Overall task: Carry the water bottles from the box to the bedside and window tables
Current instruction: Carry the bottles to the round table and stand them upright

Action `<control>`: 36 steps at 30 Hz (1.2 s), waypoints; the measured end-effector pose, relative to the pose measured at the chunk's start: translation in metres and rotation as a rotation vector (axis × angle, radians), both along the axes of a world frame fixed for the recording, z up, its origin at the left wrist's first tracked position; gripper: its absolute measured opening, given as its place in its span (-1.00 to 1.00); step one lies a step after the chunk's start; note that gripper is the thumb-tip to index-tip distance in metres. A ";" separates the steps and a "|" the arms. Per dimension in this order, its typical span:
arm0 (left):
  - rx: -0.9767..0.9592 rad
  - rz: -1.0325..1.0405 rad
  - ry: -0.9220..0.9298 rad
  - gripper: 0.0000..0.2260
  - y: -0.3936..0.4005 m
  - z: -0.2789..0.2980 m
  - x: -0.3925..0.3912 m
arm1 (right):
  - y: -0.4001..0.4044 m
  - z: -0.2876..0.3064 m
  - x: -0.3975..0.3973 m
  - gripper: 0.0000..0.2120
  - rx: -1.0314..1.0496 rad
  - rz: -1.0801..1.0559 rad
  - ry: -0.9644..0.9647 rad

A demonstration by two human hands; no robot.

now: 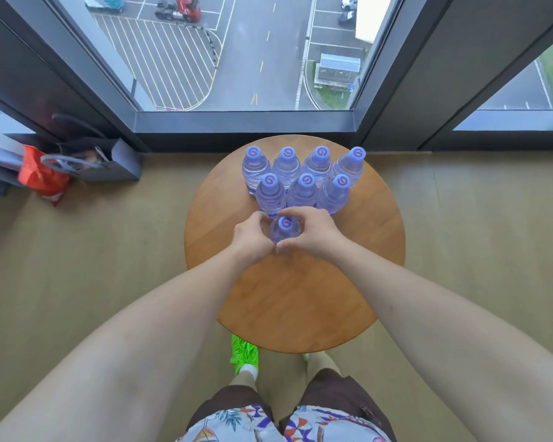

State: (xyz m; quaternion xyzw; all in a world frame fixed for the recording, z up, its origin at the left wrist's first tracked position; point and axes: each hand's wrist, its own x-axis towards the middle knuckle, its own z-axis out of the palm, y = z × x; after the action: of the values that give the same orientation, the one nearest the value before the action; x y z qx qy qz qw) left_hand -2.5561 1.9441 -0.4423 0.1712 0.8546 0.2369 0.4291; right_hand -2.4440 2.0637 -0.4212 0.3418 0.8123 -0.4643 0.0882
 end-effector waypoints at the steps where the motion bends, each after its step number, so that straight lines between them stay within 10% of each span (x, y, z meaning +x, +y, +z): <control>1: -0.022 -0.001 0.010 -0.37 -0.004 0.000 -0.002 | -0.003 -0.002 -0.002 -0.45 0.039 -0.018 -0.009; 10: -0.073 0.099 0.039 -0.45 -0.046 -0.003 -0.020 | -0.011 -0.008 -0.019 -0.70 0.207 -0.286 -0.042; 26: -0.094 0.002 0.072 -0.45 -0.032 0.014 -0.008 | -0.017 0.006 -0.019 -0.39 0.148 -0.274 -0.088; 36: 0.038 0.032 0.221 -0.50 0.018 0.062 0.010 | 0.063 0.071 0.008 -0.60 0.319 -0.290 0.019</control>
State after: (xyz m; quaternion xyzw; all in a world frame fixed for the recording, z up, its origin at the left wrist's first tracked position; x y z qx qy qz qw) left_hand -2.5464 1.9620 -0.3800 0.1908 0.8948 0.2394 0.3250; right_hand -2.4360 2.1269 -0.3505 0.4601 0.8187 -0.3409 -0.0424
